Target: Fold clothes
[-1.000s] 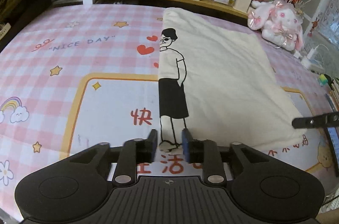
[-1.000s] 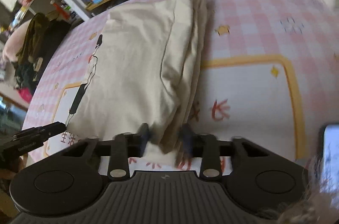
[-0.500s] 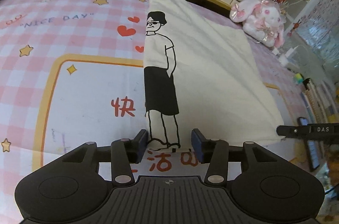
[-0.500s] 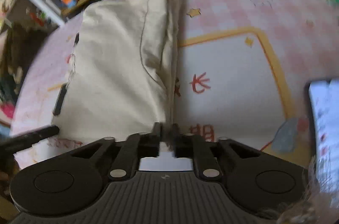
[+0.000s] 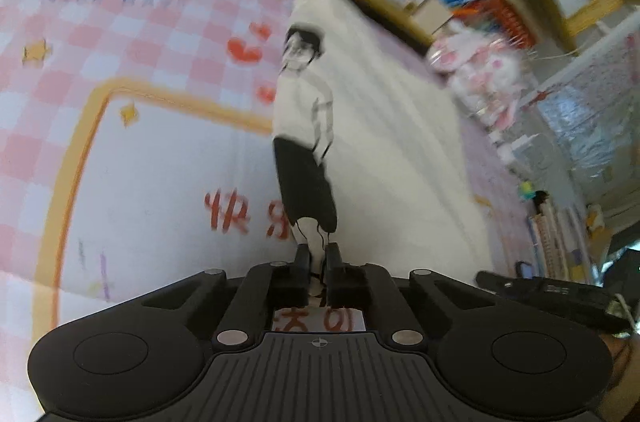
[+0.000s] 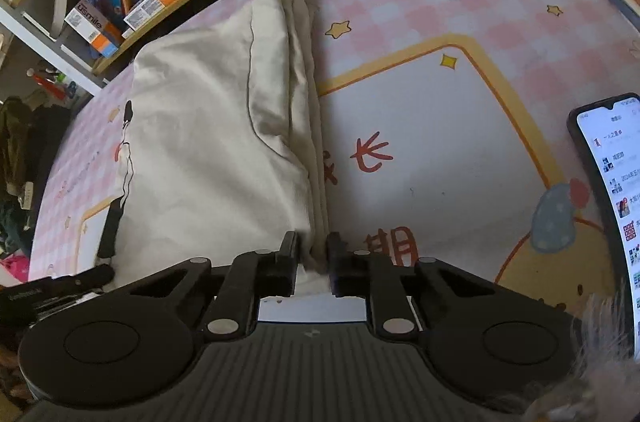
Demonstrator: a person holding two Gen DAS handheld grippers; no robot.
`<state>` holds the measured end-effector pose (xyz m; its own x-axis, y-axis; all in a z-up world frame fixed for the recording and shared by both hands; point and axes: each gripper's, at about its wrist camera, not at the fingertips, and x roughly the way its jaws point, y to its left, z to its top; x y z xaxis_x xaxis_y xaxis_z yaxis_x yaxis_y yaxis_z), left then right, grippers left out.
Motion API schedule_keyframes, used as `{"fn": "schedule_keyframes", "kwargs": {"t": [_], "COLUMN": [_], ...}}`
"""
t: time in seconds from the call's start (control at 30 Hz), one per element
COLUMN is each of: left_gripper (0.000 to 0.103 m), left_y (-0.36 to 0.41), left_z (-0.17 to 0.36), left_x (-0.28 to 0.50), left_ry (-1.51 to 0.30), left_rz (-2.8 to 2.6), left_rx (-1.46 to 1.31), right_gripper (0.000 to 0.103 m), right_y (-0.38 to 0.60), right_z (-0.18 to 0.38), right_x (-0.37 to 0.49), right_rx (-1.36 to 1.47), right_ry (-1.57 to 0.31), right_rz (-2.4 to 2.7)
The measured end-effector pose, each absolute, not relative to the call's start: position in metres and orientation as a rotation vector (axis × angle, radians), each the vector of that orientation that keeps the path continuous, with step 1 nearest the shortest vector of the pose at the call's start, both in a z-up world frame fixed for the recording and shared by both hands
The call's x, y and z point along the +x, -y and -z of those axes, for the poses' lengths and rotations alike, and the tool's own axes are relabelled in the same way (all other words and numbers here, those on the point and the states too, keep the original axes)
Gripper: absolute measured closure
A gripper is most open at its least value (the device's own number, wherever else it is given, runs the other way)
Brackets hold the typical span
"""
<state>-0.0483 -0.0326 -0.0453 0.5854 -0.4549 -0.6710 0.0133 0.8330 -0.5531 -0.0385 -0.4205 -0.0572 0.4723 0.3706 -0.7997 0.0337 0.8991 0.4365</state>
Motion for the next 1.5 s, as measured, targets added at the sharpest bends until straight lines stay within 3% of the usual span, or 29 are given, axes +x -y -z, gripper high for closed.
{"fn": "schedule_keyframes", "kwargs": {"t": [0.13, 0.37, 0.6, 0.83, 0.9, 0.97, 1.0, 1.27, 1.33, 1.4, 1.5], "left_gripper": [0.097, 0.097, 0.097, 0.096, 0.092, 0.089, 0.088, 0.082, 0.07, 0.065, 0.044], "left_y": [0.013, -0.018, 0.0, 0.001, 0.004, 0.008, 0.009, 0.019, 0.023, 0.031, 0.042], "left_z": [0.028, 0.038, -0.014, 0.044, 0.048, 0.045, 0.044, 0.018, 0.008, -0.002, -0.015], "left_x": [-0.057, -0.065, -0.075, -0.084, -0.086, -0.085, -0.085, -0.098, -0.1, -0.103, -0.106], "left_ry": [-0.851, -0.9, -0.736, -0.931, -0.934, -0.936, -0.938, -0.874, -0.841, -0.799, -0.731], "left_rz": [0.265, 0.15, 0.217, 0.097, 0.072, 0.048, 0.038, -0.128, -0.156, -0.168, -0.18], "left_rx": [-0.526, -0.548, -0.51, -0.472, -0.48, -0.459, -0.444, -0.34, -0.324, -0.309, -0.287], "right_gripper": [0.09, 0.093, 0.097, 0.096, 0.093, 0.065, 0.061, 0.049, 0.047, 0.044, 0.041], "right_y": [0.407, 0.362, 0.36, 0.364, 0.365, 0.365, 0.367, 0.385, 0.383, 0.378, 0.37], "right_z": [0.057, 0.056, 0.046, 0.048, 0.049, 0.051, 0.049, 0.021, 0.021, 0.025, 0.032], "right_x": [-0.039, -0.043, -0.037, -0.047, -0.049, -0.049, -0.048, -0.025, -0.018, -0.011, -0.002], "right_rx": [0.394, 0.277, 0.237, 0.21, 0.2, 0.183, 0.174, 0.189, 0.18, 0.168, 0.15], "right_ry": [-1.069, -1.067, -1.079, -1.109, -1.113, -1.101, -1.093, -0.981, -0.967, -0.975, -0.985], "right_rz": [-0.245, -0.384, -0.427, -0.485, -0.493, -0.482, -0.489, -0.556, -0.574, -0.581, -0.593]}}
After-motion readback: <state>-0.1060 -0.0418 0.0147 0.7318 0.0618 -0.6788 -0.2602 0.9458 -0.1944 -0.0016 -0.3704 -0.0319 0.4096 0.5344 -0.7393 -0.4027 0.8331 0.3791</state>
